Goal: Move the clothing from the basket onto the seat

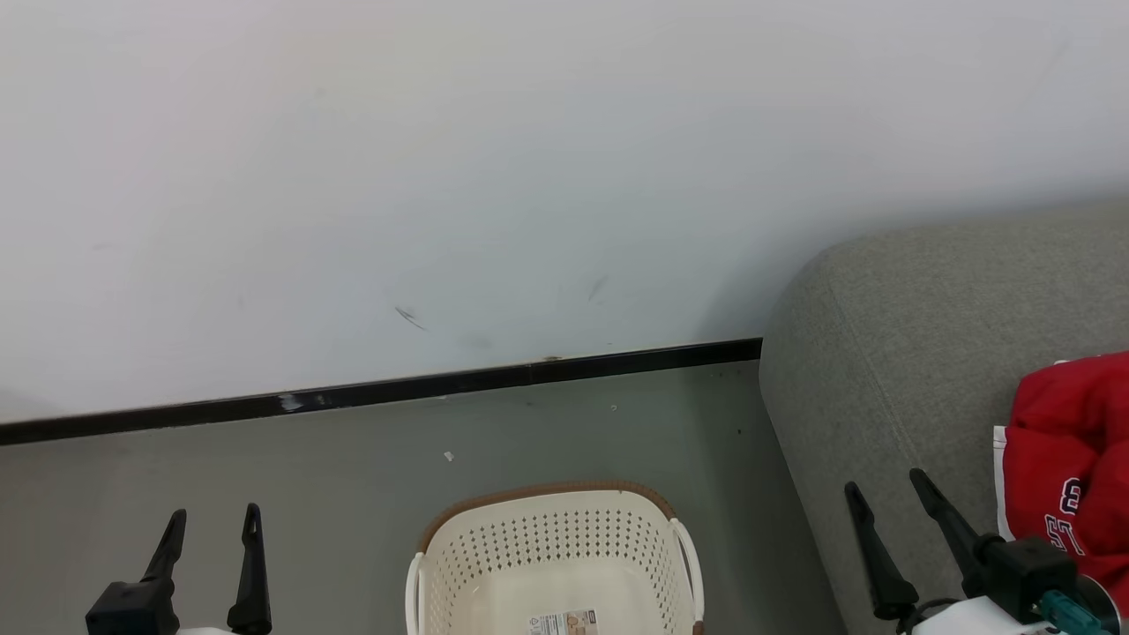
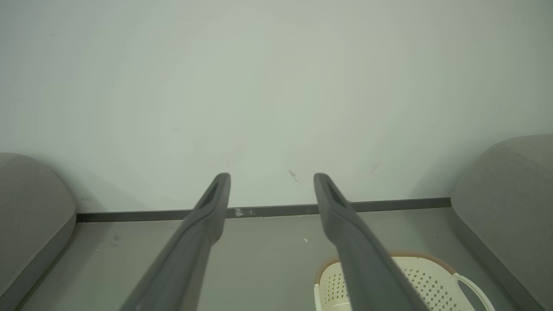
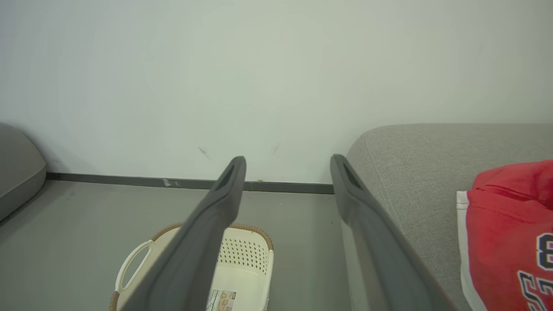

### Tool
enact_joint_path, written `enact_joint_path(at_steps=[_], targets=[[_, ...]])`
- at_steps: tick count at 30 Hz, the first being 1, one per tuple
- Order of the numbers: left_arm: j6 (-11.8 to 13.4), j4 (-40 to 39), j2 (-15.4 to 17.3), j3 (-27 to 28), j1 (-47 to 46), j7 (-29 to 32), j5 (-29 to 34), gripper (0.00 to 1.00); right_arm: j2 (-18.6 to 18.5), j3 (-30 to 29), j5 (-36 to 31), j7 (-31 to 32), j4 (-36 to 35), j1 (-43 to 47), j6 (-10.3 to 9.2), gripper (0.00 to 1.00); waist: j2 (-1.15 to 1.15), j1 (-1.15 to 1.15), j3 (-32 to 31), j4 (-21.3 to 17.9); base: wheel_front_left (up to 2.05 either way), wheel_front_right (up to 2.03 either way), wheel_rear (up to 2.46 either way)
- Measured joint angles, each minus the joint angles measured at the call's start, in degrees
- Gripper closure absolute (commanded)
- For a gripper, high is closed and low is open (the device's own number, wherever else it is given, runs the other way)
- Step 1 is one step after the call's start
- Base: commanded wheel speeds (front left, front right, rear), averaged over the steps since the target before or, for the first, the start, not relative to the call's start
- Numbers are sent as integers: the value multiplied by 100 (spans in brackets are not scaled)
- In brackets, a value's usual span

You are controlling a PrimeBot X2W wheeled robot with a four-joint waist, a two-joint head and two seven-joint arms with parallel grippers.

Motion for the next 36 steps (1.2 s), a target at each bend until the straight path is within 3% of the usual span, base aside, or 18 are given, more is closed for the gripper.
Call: enact_joint_path(at_steps=[32, 34, 35, 36], targets=[[-101, 4, 77, 227, 144, -5, 85, 0, 14, -36, 183, 0, -327, 238, 0, 0, 0, 0, 33, -7, 0, 0, 0], [-101, 5, 82, 247, 144, -5, 85, 13, 14, -41, 211, 0, -343, 238, 0, 0, 0, 0, 42, -1, 0, 0, 0], [-101, 15, 71, 256, 145, -4, 83, 100, 16, -38, 211, 1, -332, 240, -1, 100, 0, 0, 46, 1, 0, 0, 0], [-101, 64, 35, 246, 146, 4, 81, 100, 23, -33, 210, 8, -275, 242, -3, 100, 0, 0, 46, 1, 0, 0, 0]])
